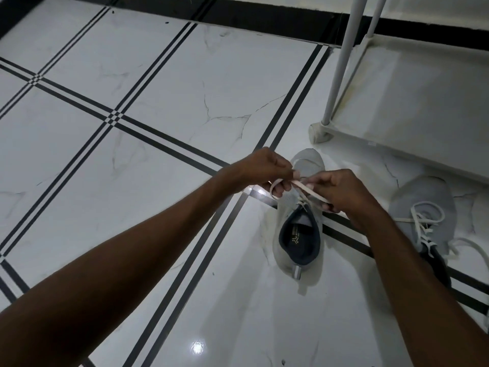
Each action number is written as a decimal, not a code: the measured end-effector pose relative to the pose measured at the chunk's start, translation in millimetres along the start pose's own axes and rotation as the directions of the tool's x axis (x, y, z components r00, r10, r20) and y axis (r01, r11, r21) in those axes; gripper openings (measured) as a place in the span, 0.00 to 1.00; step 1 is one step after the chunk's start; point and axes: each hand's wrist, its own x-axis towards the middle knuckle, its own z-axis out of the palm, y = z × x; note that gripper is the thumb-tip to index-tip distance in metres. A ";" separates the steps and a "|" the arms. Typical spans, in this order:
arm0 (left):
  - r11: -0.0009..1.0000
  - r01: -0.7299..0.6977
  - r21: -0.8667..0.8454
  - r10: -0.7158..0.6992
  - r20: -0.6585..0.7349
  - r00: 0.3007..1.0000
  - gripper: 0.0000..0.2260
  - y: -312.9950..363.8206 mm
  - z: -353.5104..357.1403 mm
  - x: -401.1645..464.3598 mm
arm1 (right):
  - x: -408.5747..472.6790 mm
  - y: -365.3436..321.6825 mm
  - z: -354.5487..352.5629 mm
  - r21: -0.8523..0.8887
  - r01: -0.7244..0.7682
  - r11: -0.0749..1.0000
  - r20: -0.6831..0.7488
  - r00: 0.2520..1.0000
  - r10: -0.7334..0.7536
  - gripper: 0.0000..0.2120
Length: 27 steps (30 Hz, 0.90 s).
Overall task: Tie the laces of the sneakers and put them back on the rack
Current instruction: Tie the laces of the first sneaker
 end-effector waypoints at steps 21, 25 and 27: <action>0.867 0.084 -0.491 -0.312 -0.404 0.860 0.05 -41.0 37.0 1.9 | 1.2 10.4 -17.4 0.421 -0.053 0.906 -0.575 0.757 0.311 0.09; 0.761 0.277 -0.586 -0.494 -0.247 0.834 0.07 -59.0 31.1 2.2 | -8.6 28.4 -8.5 -0.187 -0.233 0.954 -0.716 0.698 0.030 0.13; 0.770 0.318 -0.554 -0.503 -0.219 0.836 0.08 -61.3 33.6 4.5 | -11.0 31.8 8.0 -0.334 -0.200 0.921 -0.681 0.727 -0.090 0.11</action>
